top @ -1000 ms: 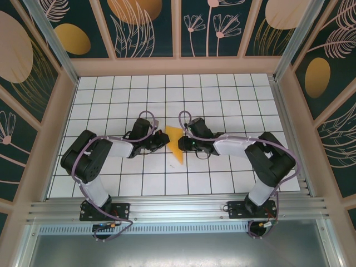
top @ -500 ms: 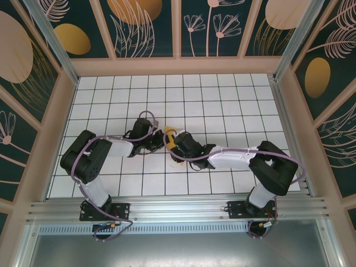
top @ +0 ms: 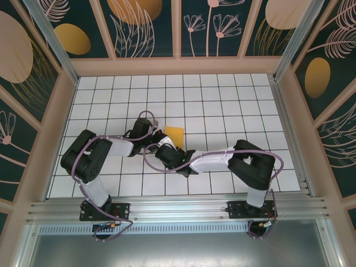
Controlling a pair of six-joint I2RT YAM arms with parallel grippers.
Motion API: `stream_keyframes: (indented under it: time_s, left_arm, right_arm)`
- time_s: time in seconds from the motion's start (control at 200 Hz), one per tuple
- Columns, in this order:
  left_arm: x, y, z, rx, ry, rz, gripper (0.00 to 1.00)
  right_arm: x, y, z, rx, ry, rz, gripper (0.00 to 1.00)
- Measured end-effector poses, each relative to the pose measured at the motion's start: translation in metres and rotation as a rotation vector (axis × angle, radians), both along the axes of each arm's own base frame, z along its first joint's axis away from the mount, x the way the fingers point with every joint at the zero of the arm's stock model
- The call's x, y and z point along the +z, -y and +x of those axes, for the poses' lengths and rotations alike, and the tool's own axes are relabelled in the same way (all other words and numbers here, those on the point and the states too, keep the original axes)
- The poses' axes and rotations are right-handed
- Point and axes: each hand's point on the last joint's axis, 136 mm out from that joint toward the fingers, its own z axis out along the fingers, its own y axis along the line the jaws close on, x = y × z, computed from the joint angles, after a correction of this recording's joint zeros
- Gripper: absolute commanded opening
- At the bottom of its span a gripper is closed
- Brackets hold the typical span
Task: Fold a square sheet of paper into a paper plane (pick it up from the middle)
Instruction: Fold the wing for the fifth time at the center of the table.
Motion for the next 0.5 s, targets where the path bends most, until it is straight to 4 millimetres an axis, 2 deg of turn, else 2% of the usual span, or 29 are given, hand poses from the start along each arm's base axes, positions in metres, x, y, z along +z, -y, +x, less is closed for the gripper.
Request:
stream_keyframes:
  time_s: [0.355, 0.5]
  left_arm:
    - [-0.001, 0.000, -0.001, 0.000, -0.006, 0.002, 0.02]
    - [-0.001, 0.000, -0.001, -0.003, -0.007, 0.000, 0.02]
  right_arm:
    - [0.003, 0.011, 0.008, -0.053, 0.054, -0.058, 0.40]
    - [0.003, 0.015, 0.009, -0.063, 0.059, -0.074, 0.32]
